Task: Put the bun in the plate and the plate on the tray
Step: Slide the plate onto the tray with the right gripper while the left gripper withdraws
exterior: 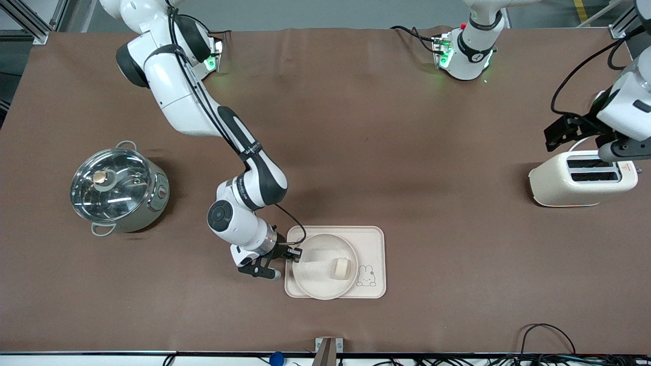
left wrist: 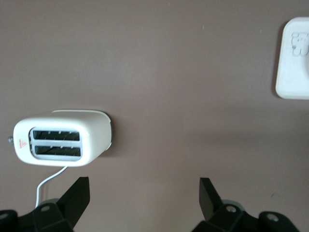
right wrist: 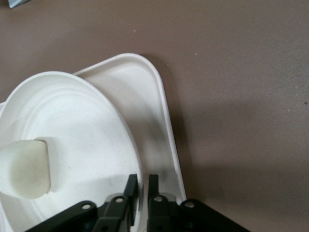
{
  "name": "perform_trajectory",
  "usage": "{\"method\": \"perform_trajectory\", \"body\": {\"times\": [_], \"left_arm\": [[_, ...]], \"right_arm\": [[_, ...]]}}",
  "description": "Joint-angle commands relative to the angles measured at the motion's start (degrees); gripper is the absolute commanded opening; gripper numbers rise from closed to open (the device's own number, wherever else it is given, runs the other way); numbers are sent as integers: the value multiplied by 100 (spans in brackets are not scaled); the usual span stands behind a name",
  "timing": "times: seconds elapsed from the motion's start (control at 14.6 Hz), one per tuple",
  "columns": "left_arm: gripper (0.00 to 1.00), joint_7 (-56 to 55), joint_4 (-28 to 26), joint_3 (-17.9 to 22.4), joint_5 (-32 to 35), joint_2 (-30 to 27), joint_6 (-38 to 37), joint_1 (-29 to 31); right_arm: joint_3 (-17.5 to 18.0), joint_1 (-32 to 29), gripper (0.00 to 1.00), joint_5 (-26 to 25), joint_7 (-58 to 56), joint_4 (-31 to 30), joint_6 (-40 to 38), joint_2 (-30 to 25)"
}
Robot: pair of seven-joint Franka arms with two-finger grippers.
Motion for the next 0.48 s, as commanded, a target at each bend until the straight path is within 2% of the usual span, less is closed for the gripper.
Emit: {"method": "perform_trajectory", "body": {"times": [0.0,0.07,0.27,0.41], "left_arm": [[100,365,-199,289,-220,-286,-142,-161],[100,375,-235,455,-282,-347,-142,-196],[100,479,-463,474,-317,-559,-142,-197],[100,585,-463,474,-317,-533,-134,-196]], "right_arm": [[45,-13,96,54,75,107,68,42],[45,-4,97,54,67,89,50,-55],[53,-39,99,63,49,-95,-151,-345],[45,-152,100,2,14,-104,-667,-547]]}}
